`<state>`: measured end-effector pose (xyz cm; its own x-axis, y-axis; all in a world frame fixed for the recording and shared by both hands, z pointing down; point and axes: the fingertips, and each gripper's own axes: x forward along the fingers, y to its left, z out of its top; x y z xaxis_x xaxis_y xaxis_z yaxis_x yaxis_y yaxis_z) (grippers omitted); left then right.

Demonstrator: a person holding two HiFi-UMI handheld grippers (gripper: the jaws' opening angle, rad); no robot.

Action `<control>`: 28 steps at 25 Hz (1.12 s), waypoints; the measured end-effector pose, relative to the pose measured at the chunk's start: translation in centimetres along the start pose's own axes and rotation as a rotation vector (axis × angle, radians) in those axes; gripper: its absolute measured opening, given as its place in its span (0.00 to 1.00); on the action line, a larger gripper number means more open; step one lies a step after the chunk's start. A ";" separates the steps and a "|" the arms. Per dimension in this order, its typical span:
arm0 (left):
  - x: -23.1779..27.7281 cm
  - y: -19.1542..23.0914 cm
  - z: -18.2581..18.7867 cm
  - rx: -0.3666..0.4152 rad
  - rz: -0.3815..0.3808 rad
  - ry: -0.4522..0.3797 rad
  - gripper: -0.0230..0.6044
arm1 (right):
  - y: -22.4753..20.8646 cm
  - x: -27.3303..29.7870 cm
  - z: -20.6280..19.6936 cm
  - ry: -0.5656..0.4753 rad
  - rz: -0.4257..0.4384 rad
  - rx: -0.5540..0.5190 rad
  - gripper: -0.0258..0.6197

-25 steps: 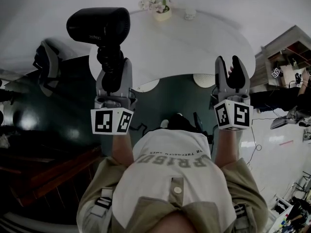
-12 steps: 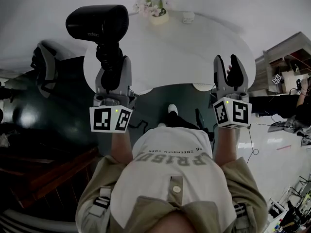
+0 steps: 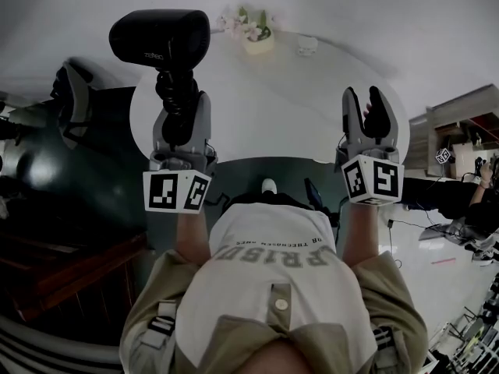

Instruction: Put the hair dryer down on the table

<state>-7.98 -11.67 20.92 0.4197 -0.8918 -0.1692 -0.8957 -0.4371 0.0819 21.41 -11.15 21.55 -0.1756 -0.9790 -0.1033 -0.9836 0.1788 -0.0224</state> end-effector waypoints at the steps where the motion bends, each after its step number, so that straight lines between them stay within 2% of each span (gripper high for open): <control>1: 0.2 0.1 -0.1 0.001 0.005 0.006 0.24 | -0.1 0.4 -0.1 0.004 0.004 0.003 0.36; 10: 1.6 1.4 -2.0 -0.011 -0.013 0.082 0.24 | -0.1 2.7 -3.0 0.060 0.010 0.086 0.36; 19: 3.9 2.5 -4.0 -0.005 -0.108 0.152 0.24 | 1.5 4.9 -4.2 0.102 0.009 0.083 0.36; 28: 5.2 3.0 -7.3 -0.009 -0.194 0.216 0.24 | 4.5 6.9 -5.5 0.164 0.087 0.049 0.37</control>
<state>-7.46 -18.49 27.44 0.6051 -0.7955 0.0307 -0.7950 -0.6017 0.0774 15.53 -17.65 26.22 -0.2678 -0.9618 0.0566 -0.9621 0.2637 -0.0697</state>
